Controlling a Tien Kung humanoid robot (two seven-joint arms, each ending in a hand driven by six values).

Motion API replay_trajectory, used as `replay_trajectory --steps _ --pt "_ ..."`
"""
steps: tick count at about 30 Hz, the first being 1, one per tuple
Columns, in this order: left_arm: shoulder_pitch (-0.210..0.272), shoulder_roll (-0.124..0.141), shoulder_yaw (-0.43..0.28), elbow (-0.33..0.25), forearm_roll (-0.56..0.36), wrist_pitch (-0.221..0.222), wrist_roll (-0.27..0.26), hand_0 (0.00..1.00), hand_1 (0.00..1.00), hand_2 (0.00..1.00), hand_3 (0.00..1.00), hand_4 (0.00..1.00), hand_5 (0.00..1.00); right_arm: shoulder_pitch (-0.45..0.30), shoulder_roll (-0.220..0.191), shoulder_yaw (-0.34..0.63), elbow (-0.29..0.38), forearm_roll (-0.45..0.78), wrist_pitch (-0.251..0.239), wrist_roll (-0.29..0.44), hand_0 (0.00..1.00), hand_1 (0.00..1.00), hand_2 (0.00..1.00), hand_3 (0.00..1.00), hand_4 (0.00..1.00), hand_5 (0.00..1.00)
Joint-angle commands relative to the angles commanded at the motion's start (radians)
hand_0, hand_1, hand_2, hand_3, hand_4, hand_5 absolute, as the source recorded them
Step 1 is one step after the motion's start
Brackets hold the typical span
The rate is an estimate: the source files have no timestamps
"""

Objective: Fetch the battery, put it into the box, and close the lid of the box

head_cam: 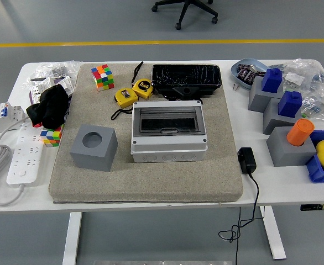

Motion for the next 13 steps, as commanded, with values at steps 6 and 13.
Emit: replay_trajectory --steps 6,13 --pt "-0.001 0.000 0.001 0.000 0.000 0.001 0.000 0.998 0.989 0.963 0.954 0.998 0.998 -0.001 0.001 0.005 -0.001 -0.003 0.001 0.000 0.825 0.809 0.776 0.808 0.998 0.998" --pt "0.000 -0.001 0.001 0.000 0.001 0.001 0.001 0.998 0.990 0.962 0.955 0.998 0.998 0.001 0.002 0.004 0.001 -0.001 -0.001 0.001 0.826 0.809 0.776 0.808 0.998 0.998"
